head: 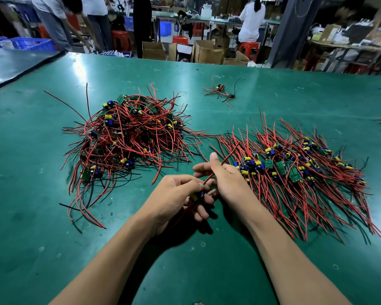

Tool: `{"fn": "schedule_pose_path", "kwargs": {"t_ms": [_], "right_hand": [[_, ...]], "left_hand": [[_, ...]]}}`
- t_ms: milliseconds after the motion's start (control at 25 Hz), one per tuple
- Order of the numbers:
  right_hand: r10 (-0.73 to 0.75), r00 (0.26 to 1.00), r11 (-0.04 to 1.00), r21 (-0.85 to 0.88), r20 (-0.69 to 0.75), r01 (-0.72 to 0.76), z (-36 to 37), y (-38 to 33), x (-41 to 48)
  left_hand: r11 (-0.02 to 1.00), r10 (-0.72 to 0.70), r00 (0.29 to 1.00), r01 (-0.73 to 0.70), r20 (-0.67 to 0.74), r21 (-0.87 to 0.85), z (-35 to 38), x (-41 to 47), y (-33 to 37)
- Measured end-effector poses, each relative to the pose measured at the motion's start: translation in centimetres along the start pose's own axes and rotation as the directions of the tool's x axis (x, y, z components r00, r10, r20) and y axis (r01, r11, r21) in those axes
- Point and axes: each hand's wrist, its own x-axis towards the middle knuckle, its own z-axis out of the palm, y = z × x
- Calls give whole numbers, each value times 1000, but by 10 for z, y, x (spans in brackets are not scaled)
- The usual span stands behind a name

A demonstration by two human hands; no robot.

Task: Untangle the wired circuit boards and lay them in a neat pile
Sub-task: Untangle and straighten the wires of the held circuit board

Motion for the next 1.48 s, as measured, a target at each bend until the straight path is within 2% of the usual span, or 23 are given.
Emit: {"fn": "schedule_pose_path", "kwargs": {"t_ms": [120,200,320,440,520,680,760,920,1200,1280,1400,1480], "right_hand": [[42,977,995,76,210,-59,2,1,-6],[26,919,984,154,393,-93,2,0,-10],[4,876,971,207,482,-118,0,-2,-12],[-9,904,953,278,427,-121,2,2,-8],[-3,935,960,262,355,-97,5,5,-4],[2,987,960,274,158,-46,3,-1,-2],[18,994,943,328,111,-54,3,-6,-3],[93,990,850,509,108,-135,-8,-10,1],[134,977,681,700,166,-212,-15,-8,4],[98,981,761,622,169,-183,-10,-8,2],[85,976,918,364,201,-155,6,-3,-5],[103,958,947,267,267,-176,16,0,-9]], "left_hand": [[999,43,998,-43,-42,14,1,1,-2],[998,57,997,-57,-55,11,0,1,-2],[998,33,997,-37,-65,-59,-2,1,2],[992,3,997,-12,-74,-124,-4,1,5],[991,-2,998,-7,-70,-135,-6,1,6],[997,2,1000,-3,-22,-79,-5,0,4],[999,7,1000,-8,-6,-51,-5,0,4],[999,-7,1000,8,21,-41,-5,0,2],[999,-13,1000,12,-17,-46,-4,1,2],[999,-4,999,2,-40,-49,-3,0,1],[998,17,997,-21,-70,-55,0,0,-1],[998,24,996,-29,-90,-55,0,0,0]]}}
